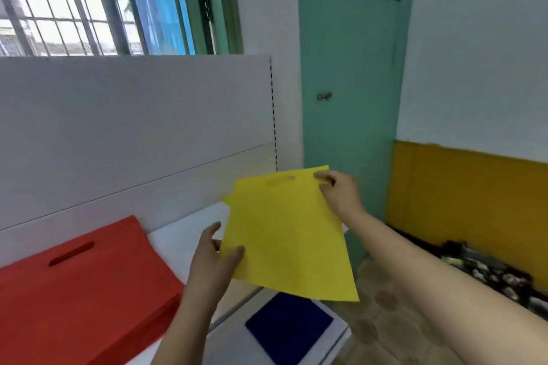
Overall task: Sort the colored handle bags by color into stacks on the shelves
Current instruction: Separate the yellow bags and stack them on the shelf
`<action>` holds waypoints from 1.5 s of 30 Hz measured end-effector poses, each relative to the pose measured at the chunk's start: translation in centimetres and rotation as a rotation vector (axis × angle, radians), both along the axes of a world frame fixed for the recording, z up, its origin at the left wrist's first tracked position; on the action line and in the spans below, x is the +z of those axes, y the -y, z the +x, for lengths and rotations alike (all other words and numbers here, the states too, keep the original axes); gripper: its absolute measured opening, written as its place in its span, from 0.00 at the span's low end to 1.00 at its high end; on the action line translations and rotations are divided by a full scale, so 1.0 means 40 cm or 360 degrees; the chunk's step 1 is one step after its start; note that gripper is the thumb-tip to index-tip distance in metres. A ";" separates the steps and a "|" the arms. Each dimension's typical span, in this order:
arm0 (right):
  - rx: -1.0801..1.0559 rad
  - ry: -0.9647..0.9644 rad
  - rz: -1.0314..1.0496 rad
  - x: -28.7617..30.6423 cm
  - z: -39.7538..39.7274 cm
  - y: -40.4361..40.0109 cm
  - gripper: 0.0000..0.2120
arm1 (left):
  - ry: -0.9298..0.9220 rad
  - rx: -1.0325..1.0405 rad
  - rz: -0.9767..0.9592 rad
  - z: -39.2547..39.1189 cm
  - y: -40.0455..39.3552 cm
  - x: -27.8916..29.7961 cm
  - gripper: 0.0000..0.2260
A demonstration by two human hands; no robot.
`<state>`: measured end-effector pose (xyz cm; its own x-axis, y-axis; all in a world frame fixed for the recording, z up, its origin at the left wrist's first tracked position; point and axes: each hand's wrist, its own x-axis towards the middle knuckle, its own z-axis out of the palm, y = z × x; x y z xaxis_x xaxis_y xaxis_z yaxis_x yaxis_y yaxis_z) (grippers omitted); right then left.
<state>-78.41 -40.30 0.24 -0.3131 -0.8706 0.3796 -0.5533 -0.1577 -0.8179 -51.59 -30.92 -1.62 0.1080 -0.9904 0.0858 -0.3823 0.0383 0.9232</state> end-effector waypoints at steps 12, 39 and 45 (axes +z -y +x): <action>0.0241 -0.0014 0.0210 -0.071 -0.101 0.459 0.29 | 0.0483 -0.0018 0.0616 -0.157 0.341 -0.065 0.12; 0.0893 -0.0701 0.0926 -0.172 0.009 0.856 0.30 | 0.0681 0.0845 0.0713 -0.347 0.572 -0.095 0.28; 0.1033 -0.0890 0.0084 -0.067 0.101 0.691 0.28 | 0.0468 0.1010 0.0347 -0.338 0.476 -0.112 0.28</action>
<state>-74.36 -67.95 -2.44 0.4744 -0.8334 0.2836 -0.6907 -0.5521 -0.4670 -65.11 -49.96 -6.11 0.6696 -0.7427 0.0079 -0.5032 -0.4458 0.7403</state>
